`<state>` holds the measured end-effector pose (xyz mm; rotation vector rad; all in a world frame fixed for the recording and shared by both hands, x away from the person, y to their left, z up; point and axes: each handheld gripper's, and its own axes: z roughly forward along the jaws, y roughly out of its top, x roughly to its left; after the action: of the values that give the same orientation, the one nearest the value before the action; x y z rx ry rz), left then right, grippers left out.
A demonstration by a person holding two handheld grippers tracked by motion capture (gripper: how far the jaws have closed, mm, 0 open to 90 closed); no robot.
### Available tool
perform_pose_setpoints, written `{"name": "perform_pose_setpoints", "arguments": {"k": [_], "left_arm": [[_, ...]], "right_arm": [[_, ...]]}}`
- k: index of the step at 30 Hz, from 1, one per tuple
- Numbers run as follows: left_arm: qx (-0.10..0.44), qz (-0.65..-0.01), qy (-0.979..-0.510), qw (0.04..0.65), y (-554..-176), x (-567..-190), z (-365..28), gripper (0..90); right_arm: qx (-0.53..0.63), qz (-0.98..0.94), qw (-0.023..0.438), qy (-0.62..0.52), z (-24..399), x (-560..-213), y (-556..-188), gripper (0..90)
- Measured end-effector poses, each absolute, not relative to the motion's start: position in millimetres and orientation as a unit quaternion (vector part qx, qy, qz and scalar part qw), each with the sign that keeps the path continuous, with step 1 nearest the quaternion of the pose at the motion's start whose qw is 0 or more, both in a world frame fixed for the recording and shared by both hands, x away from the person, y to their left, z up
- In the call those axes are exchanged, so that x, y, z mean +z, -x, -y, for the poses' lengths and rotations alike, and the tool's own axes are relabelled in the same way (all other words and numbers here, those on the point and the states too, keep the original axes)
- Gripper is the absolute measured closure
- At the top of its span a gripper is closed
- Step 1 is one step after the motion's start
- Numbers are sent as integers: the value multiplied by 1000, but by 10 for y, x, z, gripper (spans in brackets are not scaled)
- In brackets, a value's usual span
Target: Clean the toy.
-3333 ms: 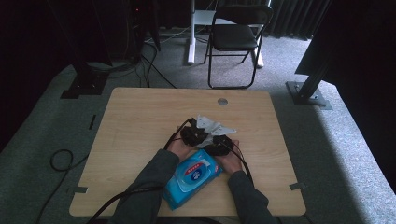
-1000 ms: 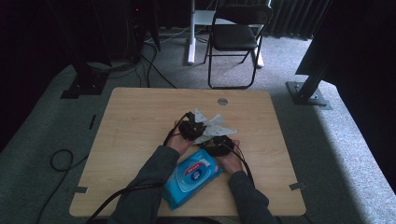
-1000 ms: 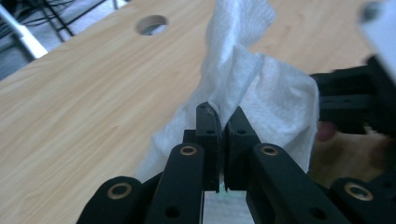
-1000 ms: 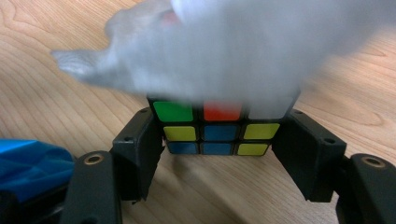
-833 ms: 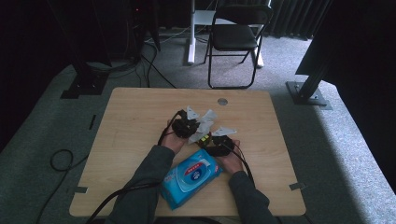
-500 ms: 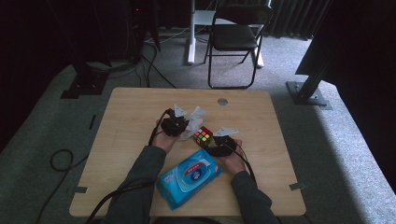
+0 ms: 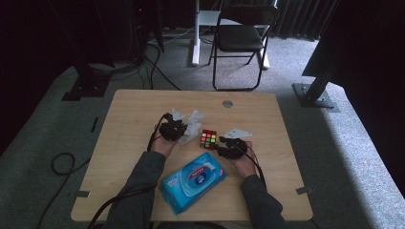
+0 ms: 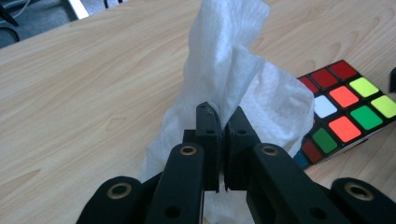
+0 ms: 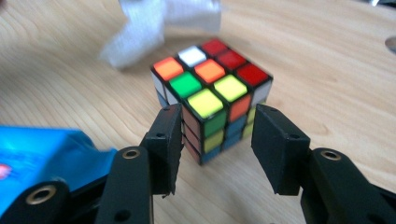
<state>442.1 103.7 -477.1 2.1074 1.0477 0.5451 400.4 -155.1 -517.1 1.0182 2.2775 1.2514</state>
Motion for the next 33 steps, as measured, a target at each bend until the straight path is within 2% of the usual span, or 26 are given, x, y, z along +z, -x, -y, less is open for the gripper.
{"name": "perform_pose_setpoints", "arguments": {"k": [11,22,33], "left_arm": [[202,-404,-821,348,-4419,-4861,-996,865],[194,-399,-827,345,-4392,-4932,-958,864],[186,-387,-833,350,-4336,-4966,-884,860]], "right_arm": [[460,-780,168,-389,1486,-5102,-4071,634],[453,-765,172,-424,1404,-5078,-4168,654],[460,-739,150,-469,1399,-5102,-4212,690]]}}
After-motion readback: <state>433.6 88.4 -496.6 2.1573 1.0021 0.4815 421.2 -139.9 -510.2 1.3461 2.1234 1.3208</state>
